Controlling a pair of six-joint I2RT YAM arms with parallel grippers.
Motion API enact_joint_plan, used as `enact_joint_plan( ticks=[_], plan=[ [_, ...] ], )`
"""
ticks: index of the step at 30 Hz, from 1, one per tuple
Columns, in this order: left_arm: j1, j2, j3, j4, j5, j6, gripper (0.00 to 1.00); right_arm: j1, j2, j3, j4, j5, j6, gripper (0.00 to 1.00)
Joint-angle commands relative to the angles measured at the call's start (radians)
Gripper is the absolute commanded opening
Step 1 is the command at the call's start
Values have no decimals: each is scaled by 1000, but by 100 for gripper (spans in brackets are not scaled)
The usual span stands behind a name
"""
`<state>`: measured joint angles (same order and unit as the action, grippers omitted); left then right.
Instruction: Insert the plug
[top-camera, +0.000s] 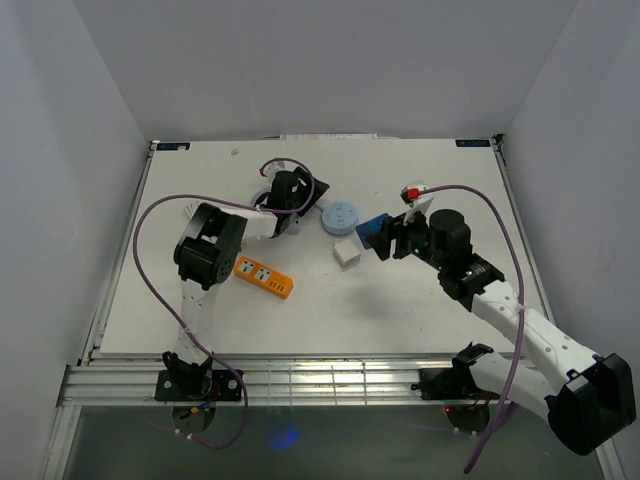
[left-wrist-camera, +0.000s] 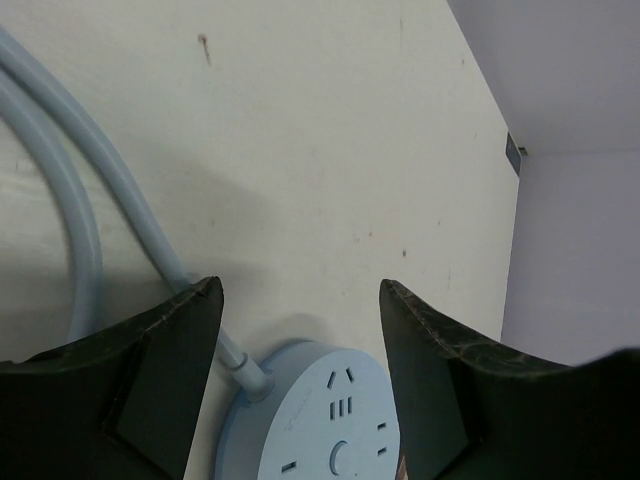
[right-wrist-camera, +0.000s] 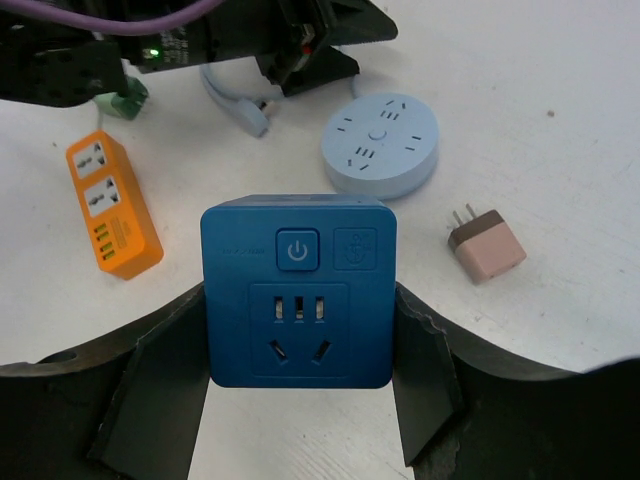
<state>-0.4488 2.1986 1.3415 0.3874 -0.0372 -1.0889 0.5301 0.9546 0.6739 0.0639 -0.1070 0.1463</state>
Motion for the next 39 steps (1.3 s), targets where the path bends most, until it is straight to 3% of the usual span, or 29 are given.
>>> enact_joint_plan(
  ticks=[1,7,15,18,19,23,31,39],
  plan=[
    [-13,-109,-148,25,66,84,75,-4,104,120,-48,-16,-10,8],
    [-11,-273,-379,136,51,89,76,-5,236,228,-131,-103,33,8],
    [-7,-416,-446,143,2,83,81,28,312,248,-79,-154,150,8],
    [9,-471,-452,142,13,95,89,67,345,257,-87,-140,157,8],
    [13,-482,-450,137,29,98,98,82,351,257,-82,-126,165,8],
    [58,-528,-450,99,100,106,98,114,372,245,-72,-48,242,8],
    [134,-642,-602,94,143,87,98,229,455,297,-62,228,351,8],
    [145,-833,-765,105,63,139,98,240,576,403,-182,365,424,8]
  ],
)
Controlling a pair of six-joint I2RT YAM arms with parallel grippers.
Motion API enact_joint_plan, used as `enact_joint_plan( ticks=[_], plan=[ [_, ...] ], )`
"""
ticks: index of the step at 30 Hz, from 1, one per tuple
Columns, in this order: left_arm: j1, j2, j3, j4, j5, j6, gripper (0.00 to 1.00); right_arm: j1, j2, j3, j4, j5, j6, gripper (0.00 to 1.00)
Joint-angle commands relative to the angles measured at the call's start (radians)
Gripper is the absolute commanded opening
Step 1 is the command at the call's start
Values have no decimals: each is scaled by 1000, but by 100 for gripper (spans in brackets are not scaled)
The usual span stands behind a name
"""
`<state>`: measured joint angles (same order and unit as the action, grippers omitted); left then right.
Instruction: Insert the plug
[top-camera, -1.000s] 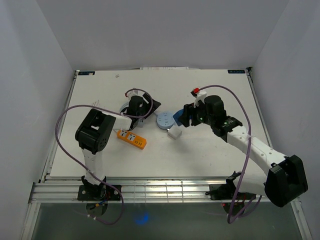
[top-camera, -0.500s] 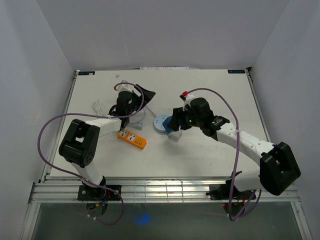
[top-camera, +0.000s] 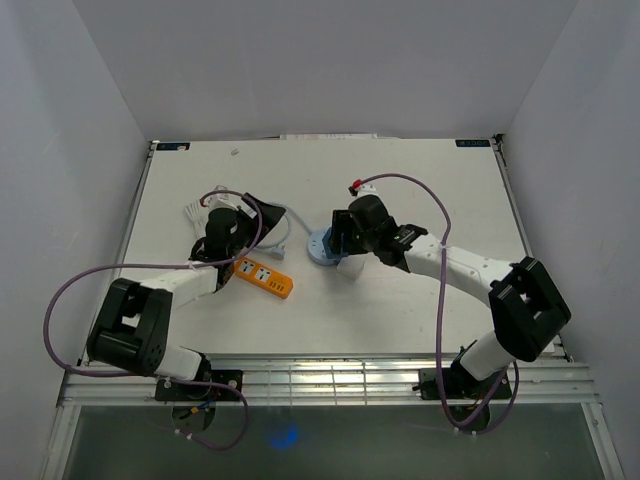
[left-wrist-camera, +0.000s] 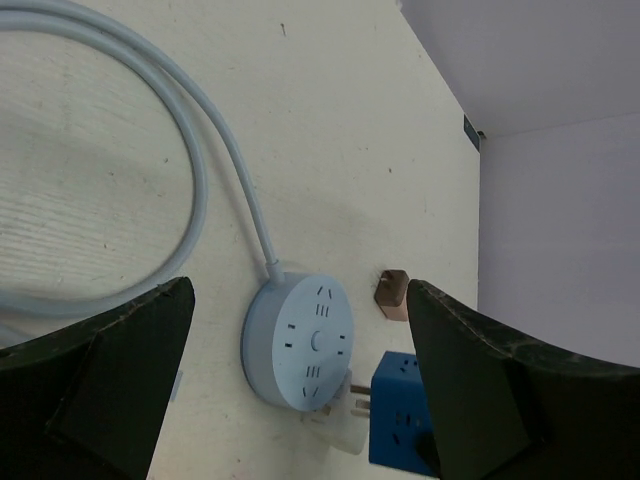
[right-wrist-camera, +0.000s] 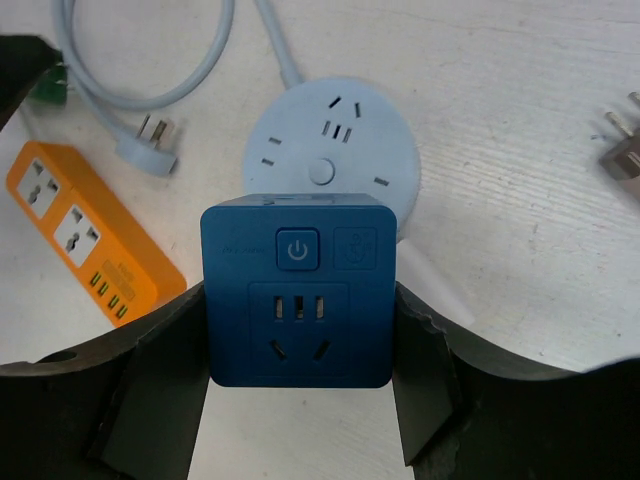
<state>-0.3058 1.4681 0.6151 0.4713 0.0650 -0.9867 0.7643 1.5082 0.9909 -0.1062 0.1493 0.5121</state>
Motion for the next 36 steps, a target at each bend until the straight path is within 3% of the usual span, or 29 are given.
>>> enact_joint_plan(
  ticks=[1,12,22,36],
  plan=[
    [2,-115,-47,20,-50,49,98,7,35,101,-38,131,66,8],
    [-6,-210,-227,142,-111,100,98,58,159,216,-99,170,128,8],
    [-6,-261,-236,139,-114,118,98,98,214,300,-240,303,233,8],
    [-6,-246,-219,109,-133,114,98,116,276,359,-352,332,328,8]
  ],
)
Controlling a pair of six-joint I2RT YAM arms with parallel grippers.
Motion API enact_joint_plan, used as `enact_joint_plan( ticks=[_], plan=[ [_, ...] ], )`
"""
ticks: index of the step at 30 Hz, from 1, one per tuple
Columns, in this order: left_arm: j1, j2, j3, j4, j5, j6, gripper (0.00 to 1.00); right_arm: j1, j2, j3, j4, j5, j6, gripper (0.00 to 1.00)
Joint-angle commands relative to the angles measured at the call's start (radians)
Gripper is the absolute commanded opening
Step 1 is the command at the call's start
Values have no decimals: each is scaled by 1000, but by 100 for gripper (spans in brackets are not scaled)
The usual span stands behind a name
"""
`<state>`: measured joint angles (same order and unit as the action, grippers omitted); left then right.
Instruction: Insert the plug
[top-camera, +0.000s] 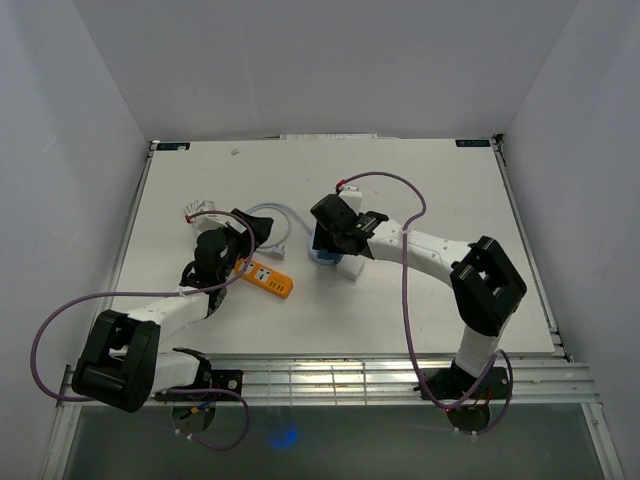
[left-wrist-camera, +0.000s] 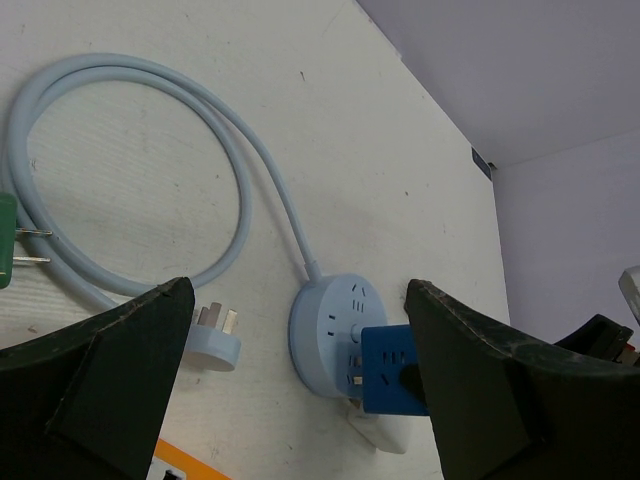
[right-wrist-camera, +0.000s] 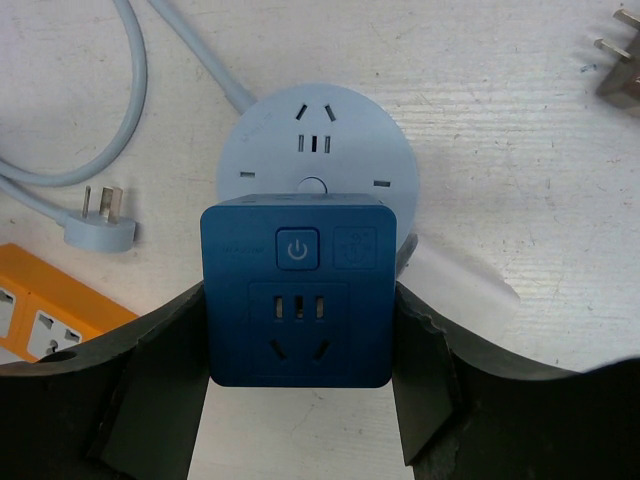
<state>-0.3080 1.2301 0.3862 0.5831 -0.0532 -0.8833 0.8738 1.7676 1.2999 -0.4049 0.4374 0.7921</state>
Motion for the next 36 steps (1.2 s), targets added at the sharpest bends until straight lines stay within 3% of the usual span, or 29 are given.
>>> enact_joint_plan(
  ticks=[1,13,27,36],
  plan=[
    [-3,-1,13,-3,-13,10,98,8,24,59,-67,52,67,8],
    [-3,12,23,-9,-13,14,98,31,128,182,-247,142,127,8],
    [-3,25,26,-14,-16,12,98,34,194,153,-265,130,26,8],
    [-3,31,33,-17,-17,15,98,27,200,49,-157,21,-59,8]
  ],
)
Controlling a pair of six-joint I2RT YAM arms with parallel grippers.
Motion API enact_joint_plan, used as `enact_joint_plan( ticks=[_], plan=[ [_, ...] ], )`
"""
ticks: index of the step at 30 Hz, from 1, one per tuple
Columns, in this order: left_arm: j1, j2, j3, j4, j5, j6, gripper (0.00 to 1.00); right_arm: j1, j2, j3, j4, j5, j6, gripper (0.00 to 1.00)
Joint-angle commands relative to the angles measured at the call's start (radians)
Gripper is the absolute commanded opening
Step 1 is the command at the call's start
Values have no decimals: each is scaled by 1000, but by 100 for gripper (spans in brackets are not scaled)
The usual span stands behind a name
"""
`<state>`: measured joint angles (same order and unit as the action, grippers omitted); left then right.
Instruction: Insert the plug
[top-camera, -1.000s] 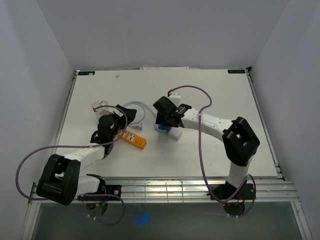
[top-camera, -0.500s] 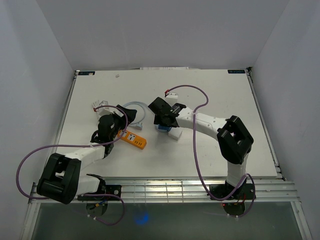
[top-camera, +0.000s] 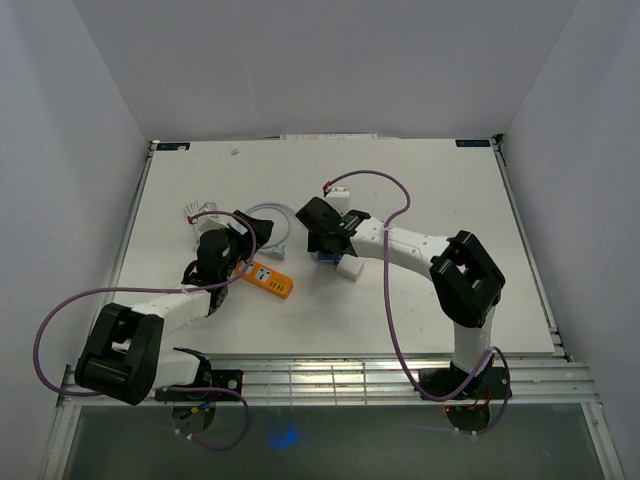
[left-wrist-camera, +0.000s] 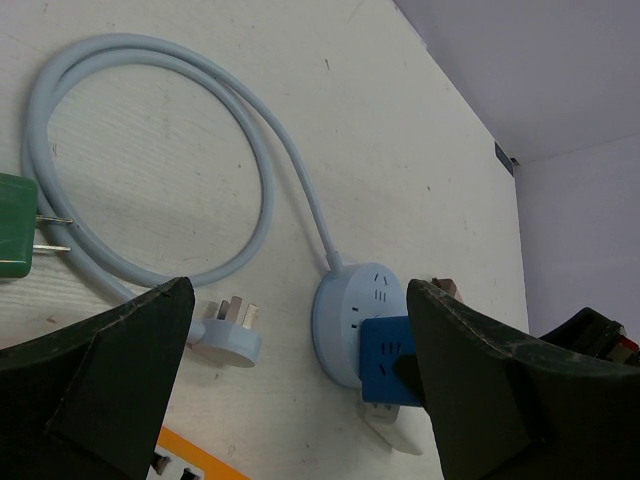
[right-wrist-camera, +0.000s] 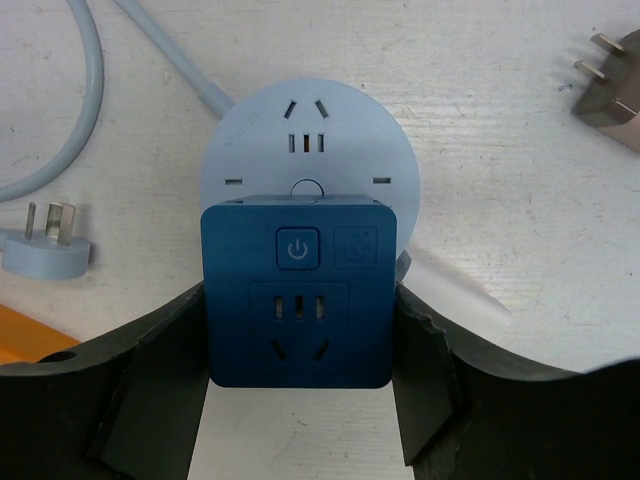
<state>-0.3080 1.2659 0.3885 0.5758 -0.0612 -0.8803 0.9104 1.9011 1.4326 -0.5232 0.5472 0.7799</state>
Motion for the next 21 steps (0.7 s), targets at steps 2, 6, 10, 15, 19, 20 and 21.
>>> enact_joint_plan(
  ticks=[2,6,10,15,19,20,21],
  plan=[
    [-3,-7,30,-11,-12,15,98,-16,79,-84,-20,-130,-76,8],
    [-3,-16,30,-14,-25,21,98,-18,76,-118,98,-271,-226,8],
    [-3,-20,26,-16,-37,30,98,-18,1,-208,267,-447,-428,8],
    [-3,-17,27,-17,-40,35,98,-18,-45,-250,321,-536,-684,8],
    [-3,-3,33,-19,-35,37,98,-21,-22,-196,198,-489,-746,8],
    [-3,0,35,-19,-32,38,98,-22,-16,-190,183,-490,-749,8],
    [-3,6,35,-19,-29,37,98,-21,-10,-179,166,-495,-755,8]
  ],
)
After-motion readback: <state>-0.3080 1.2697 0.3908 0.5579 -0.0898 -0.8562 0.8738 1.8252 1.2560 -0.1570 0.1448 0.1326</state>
